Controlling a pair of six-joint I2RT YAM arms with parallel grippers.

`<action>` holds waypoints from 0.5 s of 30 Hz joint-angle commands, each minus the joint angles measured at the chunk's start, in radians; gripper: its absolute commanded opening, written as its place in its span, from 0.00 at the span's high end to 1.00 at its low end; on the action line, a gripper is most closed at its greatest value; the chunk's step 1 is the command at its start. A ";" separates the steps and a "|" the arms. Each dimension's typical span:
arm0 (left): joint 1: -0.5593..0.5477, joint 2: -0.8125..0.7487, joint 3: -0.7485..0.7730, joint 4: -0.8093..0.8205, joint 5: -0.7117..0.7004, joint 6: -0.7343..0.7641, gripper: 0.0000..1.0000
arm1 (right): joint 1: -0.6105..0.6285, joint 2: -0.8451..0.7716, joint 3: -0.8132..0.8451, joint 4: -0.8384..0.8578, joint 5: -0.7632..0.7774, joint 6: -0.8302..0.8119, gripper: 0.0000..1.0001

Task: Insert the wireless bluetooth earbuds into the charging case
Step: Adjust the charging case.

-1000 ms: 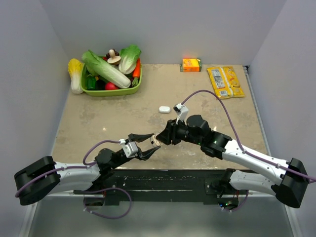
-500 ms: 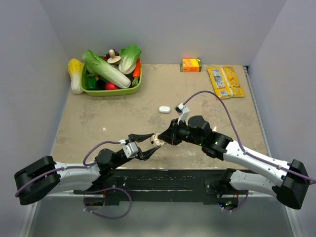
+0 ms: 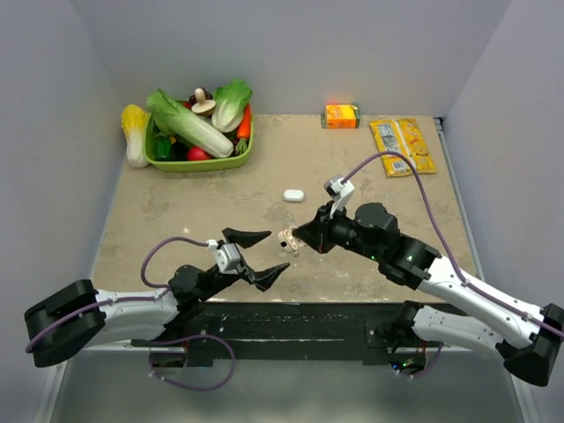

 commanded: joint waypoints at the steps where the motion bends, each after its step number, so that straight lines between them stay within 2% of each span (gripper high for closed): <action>1: 0.002 -0.015 0.045 0.038 -0.055 -0.117 0.00 | -0.002 -0.034 0.093 -0.058 -0.002 -0.150 1.00; 3: 0.005 -0.033 0.105 -0.059 -0.013 -0.142 0.00 | 0.002 -0.040 0.119 -0.083 -0.024 -0.228 1.00; 5: 0.013 -0.052 0.166 -0.186 0.090 -0.152 0.00 | 0.010 -0.067 0.124 -0.090 -0.054 -0.293 1.00; 6: 0.028 -0.053 0.175 -0.199 0.206 -0.169 0.00 | 0.027 -0.078 0.125 -0.103 -0.054 -0.355 1.00; 8: 0.059 -0.041 0.203 -0.208 0.335 -0.204 0.00 | 0.053 -0.095 0.148 -0.126 -0.029 -0.405 1.00; 9: 0.079 -0.032 0.212 -0.211 0.460 -0.252 0.02 | 0.086 -0.089 0.162 -0.173 -0.015 -0.446 1.00; 12: 0.128 0.011 0.238 -0.173 0.605 -0.322 0.07 | 0.146 -0.052 0.225 -0.271 0.041 -0.506 1.00; 15: 0.136 0.052 0.275 -0.174 0.675 -0.332 0.11 | 0.174 -0.057 0.217 -0.256 0.042 -0.512 1.00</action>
